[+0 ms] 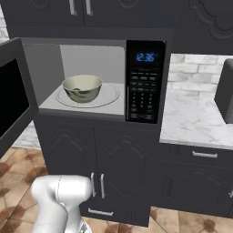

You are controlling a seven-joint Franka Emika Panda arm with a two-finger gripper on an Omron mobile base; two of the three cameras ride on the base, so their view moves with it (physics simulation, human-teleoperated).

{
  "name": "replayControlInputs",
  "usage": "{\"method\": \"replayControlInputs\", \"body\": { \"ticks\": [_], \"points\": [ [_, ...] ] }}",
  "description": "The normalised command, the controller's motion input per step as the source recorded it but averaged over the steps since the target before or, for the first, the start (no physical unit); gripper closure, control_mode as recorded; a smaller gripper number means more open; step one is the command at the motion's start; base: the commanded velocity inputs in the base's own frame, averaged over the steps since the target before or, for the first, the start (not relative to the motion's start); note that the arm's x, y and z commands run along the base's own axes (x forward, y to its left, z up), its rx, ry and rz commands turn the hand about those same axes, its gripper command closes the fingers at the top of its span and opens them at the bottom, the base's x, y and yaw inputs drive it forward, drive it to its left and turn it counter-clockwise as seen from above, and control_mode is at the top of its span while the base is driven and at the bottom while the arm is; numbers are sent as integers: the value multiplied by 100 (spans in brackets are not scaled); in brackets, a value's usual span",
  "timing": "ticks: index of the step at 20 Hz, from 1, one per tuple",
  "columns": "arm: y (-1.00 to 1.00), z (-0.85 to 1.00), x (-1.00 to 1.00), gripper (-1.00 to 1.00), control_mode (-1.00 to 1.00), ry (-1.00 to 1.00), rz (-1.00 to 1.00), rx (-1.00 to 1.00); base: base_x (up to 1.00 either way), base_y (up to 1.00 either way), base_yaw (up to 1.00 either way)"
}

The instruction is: Pick the avocado from the sink and place it in the bowl. Then pick the bowl and place it in the microwave. Then close the microwave door and press the start button.

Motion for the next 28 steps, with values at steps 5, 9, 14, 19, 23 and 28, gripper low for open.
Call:
{"method": "replayControlInputs", "body": {
  "ticks": [5,9,14,19,23,28],
  "points": [
    [-87,4,0,-100,-100,0,-15,7,0,0,0],
    [-97,14,0,-100,-100,-1,-10,14,0,0,0],
    [-88,29,19,-100,-100,0,-10,14,0,0,0],
    [-67,37,62,-100,-100,0,-5,7,0,0,0],
    [-58,15,70,-100,-100,-1,-7,1,0,0,0],
    [-44,-1,72,-100,-100,1,-4,0,0,0,0]
  ]
}}
